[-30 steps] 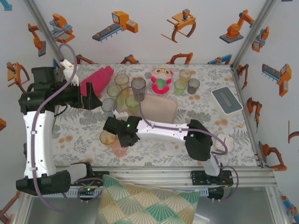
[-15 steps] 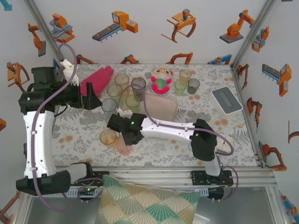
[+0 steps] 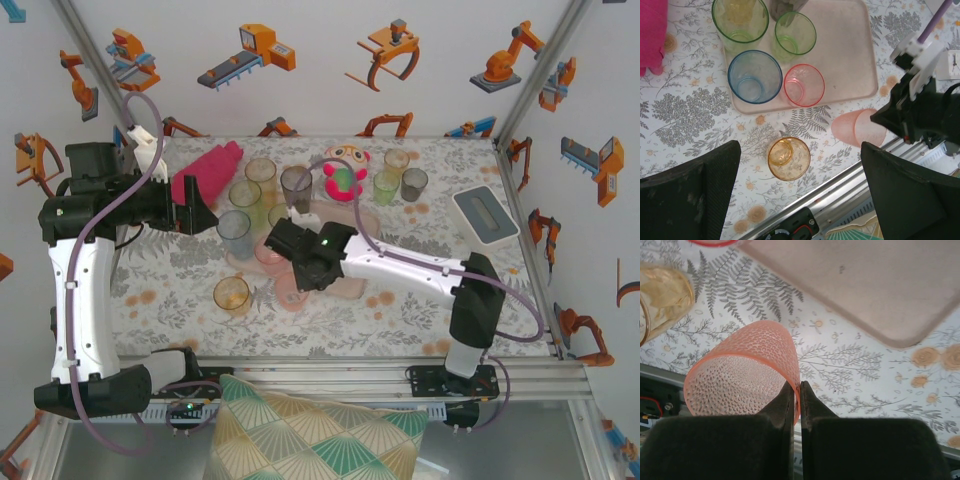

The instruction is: Place the glasses into the tray

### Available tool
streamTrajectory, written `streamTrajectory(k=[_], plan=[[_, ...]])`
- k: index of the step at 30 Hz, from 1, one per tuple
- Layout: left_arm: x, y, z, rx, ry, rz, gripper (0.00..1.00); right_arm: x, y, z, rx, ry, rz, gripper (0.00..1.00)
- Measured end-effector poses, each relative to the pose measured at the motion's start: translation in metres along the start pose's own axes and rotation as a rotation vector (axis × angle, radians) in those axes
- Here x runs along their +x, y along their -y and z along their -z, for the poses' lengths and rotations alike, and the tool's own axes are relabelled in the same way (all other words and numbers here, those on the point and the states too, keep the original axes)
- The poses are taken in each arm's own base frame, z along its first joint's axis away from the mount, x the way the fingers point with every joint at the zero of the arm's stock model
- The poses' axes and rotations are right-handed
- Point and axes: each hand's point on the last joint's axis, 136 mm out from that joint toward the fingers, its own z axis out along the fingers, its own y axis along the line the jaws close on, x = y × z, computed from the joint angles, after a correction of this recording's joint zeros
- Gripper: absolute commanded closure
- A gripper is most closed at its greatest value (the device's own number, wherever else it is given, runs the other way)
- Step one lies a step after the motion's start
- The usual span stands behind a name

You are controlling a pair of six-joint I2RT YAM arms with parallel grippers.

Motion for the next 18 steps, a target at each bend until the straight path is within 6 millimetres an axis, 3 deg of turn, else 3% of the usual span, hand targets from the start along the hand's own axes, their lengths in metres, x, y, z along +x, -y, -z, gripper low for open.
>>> streamTrajectory(k=[9, 18], plan=[[-0.001, 0.000, 0.001, 0.000, 0.002, -0.001, 0.03, -0.031, 0.059, 0.023, 0.057, 0.078, -0.083, 0.94], [-0.001, 0.000, 0.001, 0.000, 0.002, -0.001, 0.03, -0.045, 0.075, 0.015, 0.083, 0.087, -0.103, 0.94]])
